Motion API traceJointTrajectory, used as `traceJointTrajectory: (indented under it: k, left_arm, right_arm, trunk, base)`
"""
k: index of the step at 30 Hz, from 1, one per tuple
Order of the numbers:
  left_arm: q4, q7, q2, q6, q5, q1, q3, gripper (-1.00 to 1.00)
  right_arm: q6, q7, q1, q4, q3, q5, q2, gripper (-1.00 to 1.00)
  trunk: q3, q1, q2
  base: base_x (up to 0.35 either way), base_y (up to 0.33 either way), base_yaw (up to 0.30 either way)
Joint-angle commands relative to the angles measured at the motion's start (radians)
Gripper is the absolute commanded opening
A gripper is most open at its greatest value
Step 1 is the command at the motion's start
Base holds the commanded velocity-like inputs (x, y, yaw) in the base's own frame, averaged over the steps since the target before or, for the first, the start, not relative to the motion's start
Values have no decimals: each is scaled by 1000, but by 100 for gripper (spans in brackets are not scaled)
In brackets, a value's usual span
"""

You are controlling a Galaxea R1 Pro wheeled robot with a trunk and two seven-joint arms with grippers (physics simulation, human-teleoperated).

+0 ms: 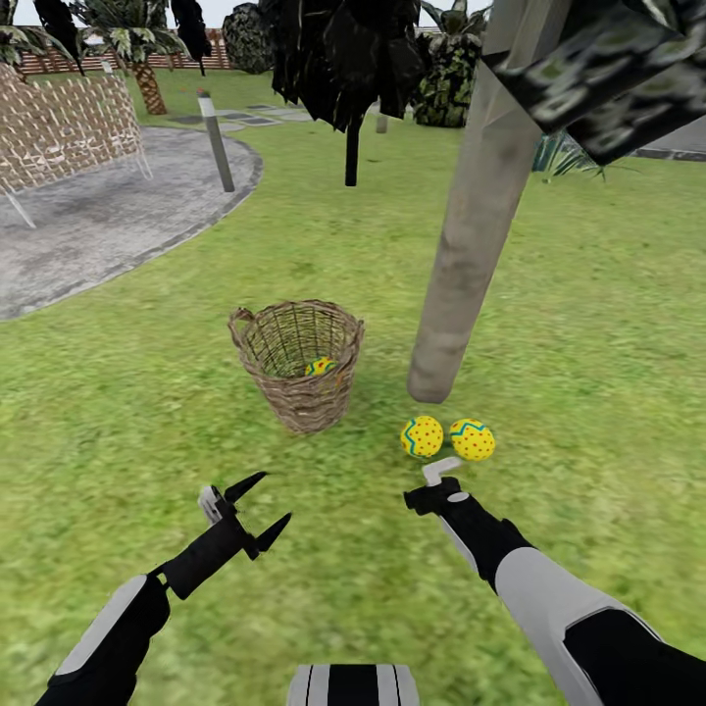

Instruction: Take the three Easter eggs out of the wicker basket on the lawn in the garden, then place them on the lawn next to a single tree (choose any tree) so that all three eggs are next to the same tree and none are left in the basket.

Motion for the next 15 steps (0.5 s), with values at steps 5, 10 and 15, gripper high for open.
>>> traceJointTrajectory:
  k: [5, 10, 15]
  left_arm:
    - [3, -9, 7, -2, -10, -1, 8, 100]
    - [0, -9, 7, -3, -13, -1, 9, 100]
    - [-5, -9, 5, -3, -13, -1, 7, 100]
  right_arm:
    - [297, 182, 0, -173, -40, -3, -7, 100]
    - [457, 378, 6, -342, -191, -2, -10, 100]
    - [505, 398, 7, -451, -228, -4, -11, 100]
  trunk:
    - [-1, 0, 0]
    - [-1, 0, 0]
    - [-1, 0, 0]
  base:
    - [147, 263, 0]
    - [273, 172, 0]
    - [317, 41, 0]
